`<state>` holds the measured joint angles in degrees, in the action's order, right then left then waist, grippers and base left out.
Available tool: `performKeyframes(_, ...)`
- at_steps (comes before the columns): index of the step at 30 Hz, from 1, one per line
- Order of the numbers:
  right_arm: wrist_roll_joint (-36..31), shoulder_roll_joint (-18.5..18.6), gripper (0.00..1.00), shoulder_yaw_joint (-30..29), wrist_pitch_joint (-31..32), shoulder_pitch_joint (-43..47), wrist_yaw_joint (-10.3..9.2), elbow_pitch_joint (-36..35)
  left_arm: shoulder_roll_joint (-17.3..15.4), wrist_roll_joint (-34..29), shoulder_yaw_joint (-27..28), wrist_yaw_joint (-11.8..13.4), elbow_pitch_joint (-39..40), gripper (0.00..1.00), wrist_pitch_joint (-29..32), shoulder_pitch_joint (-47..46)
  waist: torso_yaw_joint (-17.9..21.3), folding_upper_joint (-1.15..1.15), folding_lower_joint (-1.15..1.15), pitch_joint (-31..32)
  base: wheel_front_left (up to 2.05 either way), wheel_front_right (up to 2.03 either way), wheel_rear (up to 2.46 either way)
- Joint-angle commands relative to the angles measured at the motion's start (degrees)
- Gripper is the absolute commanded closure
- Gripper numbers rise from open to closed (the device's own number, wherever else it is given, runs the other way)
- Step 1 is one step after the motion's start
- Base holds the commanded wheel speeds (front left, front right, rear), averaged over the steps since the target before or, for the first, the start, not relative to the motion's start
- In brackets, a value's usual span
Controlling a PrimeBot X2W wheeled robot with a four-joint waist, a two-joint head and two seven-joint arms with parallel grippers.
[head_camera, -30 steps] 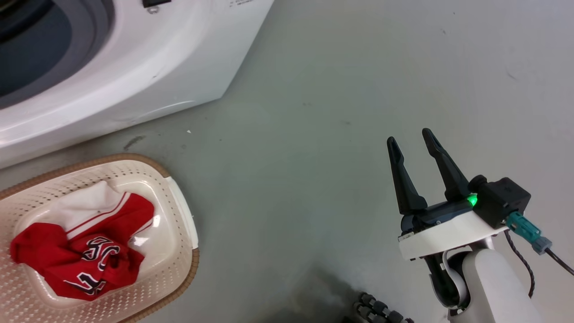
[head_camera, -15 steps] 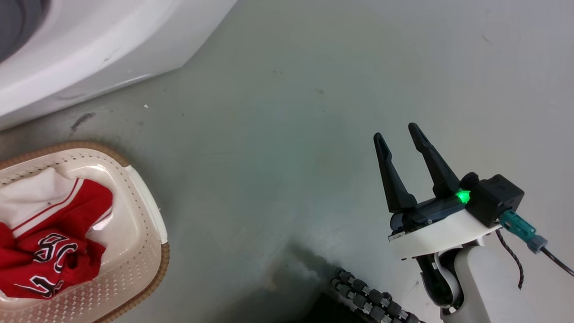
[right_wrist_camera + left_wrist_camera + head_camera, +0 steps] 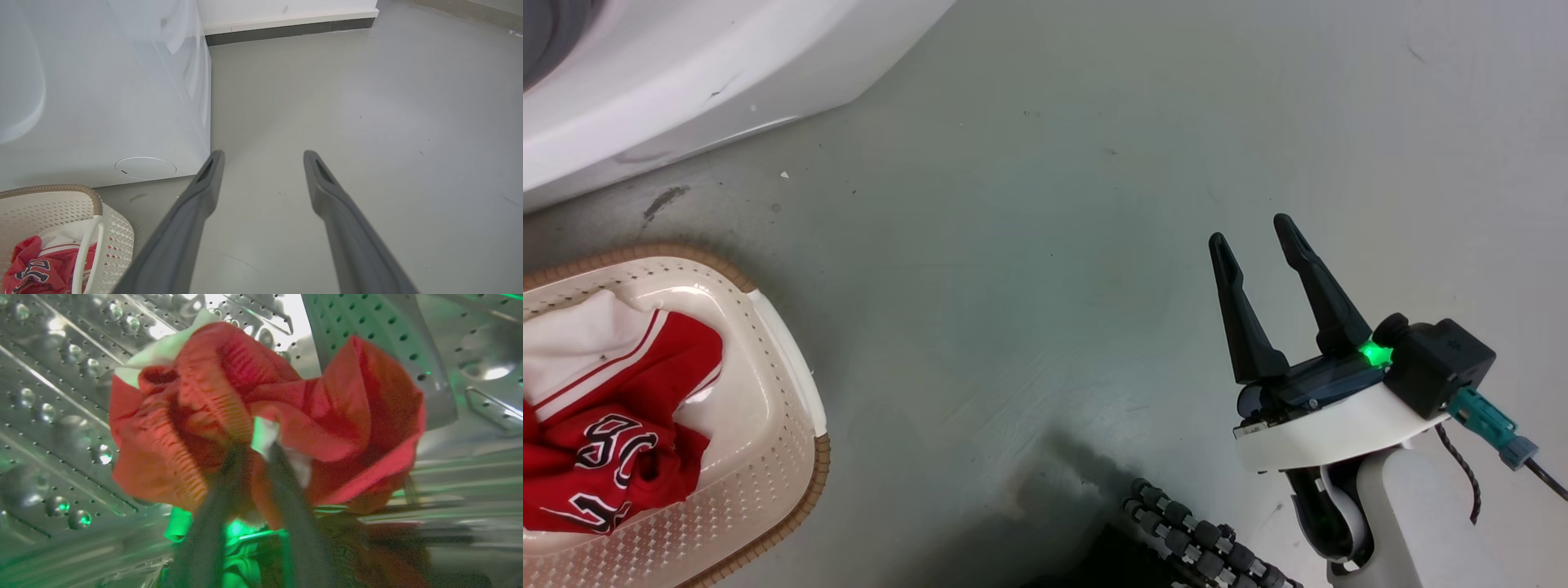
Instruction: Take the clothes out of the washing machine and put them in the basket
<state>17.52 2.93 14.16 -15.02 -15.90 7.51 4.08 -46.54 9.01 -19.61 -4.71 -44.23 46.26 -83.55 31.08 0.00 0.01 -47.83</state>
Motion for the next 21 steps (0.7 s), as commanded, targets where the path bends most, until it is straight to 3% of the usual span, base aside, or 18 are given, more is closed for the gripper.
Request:
performKeyframes(1, 0.0, -0.1, 0.00, 0.0, -0.2, 0.0, -0.04, -0.4, -0.3, 0.2, 0.0, 0.4, -0.3, 1.00, -0.3, 2.2, 0.0, 0.00, -0.01, 0.1, 0.00, 0.00, 0.00)
performKeyframes(12, 0.0, -0.1, 0.00, 0.6, -0.2, -1.7, -0.04, 0.2, -3.0, -1.7, 1.2, 6.0, 3.5, 1.00, -16.7, 2.0, 0.7, 0.00, -0.01, 1.2, 0.00, 0.00, 0.00)
performKeyframes(21, -1.3, -0.1, 0.00, -0.7, -0.2, -1.9, -0.04, 0.9, 0.5, 1.8, 3.4, 8.9, -1.2, 1.00, -33.0, 5.3, -0.3, 0.00, -0.01, 6.3, 0.00, 0.00, 0.00)
